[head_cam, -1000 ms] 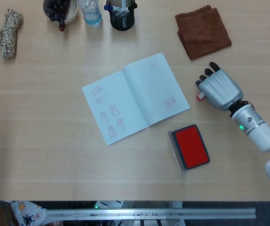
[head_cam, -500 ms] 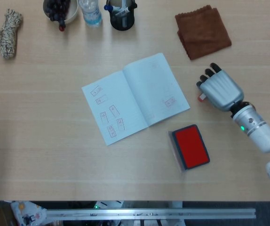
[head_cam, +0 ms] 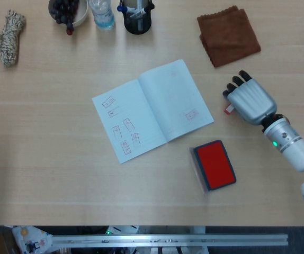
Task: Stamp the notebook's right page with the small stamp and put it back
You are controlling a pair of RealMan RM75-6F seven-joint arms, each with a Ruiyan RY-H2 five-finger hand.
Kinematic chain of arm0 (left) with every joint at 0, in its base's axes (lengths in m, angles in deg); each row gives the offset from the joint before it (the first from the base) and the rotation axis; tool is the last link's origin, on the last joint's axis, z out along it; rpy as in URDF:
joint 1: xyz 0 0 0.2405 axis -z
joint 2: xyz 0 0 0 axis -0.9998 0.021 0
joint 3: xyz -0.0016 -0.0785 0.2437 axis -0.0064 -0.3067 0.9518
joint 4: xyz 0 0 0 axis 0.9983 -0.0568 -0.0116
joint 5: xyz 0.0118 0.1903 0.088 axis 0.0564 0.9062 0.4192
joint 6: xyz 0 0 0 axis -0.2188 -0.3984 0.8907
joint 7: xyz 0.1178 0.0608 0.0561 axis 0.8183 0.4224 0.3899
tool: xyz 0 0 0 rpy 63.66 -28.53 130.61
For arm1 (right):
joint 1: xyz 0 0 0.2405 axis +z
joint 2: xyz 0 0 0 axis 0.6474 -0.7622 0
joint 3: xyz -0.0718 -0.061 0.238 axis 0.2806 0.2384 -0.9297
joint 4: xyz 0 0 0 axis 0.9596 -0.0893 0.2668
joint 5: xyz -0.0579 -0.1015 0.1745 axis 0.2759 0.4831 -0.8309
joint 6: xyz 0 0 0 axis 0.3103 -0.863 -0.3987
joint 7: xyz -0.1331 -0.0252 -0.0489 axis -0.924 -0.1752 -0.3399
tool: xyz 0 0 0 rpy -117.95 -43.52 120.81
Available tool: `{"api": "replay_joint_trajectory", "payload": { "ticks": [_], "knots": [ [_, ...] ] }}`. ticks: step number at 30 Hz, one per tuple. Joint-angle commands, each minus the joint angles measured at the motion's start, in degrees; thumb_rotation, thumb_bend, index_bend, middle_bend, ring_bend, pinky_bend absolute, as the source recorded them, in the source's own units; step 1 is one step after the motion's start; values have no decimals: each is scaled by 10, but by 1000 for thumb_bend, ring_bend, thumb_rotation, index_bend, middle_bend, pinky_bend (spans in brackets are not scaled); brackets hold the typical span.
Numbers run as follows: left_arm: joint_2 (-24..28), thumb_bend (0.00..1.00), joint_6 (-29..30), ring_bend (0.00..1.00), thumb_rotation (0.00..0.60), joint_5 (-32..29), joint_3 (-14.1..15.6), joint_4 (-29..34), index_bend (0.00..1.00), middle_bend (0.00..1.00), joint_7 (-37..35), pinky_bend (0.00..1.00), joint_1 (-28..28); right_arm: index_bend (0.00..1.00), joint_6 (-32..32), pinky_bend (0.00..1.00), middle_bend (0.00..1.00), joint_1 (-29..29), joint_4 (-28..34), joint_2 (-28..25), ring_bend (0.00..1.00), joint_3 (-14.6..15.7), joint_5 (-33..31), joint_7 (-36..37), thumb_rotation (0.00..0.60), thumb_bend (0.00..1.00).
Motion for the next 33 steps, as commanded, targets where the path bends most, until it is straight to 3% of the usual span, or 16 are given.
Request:
{"api": "replay_joint_trajectory", "payload": {
  "ticks": [1, 13, 23, 33],
  "knots": [
    [0, 276, 0, 104, 600, 1, 0, 1, 138, 112, 0, 31, 0, 414, -4, 195, 401, -1, 6, -6, 240, -1, 3, 2, 600, 273],
    [2, 276, 4, 104, 600, 9, -3, 8, 138, 112, 3, 31, 5, 381, -66, 195, 392, -25, 116, -92, 235, -12, 14, 6, 600, 270],
    [-3, 276, 11, 104, 600, 14, -9, 9, 138, 112, 0, 31, 8, 440, -175, 201, 426, -102, 247, -227, 272, -25, -11, -23, 600, 326],
    [-10, 276, 18, 104, 600, 23, -15, 17, 138, 112, 12, 31, 13, 486, -264, 228, 437, -190, 298, -303, 287, -2, -16, -17, 600, 348]
  ]
}}
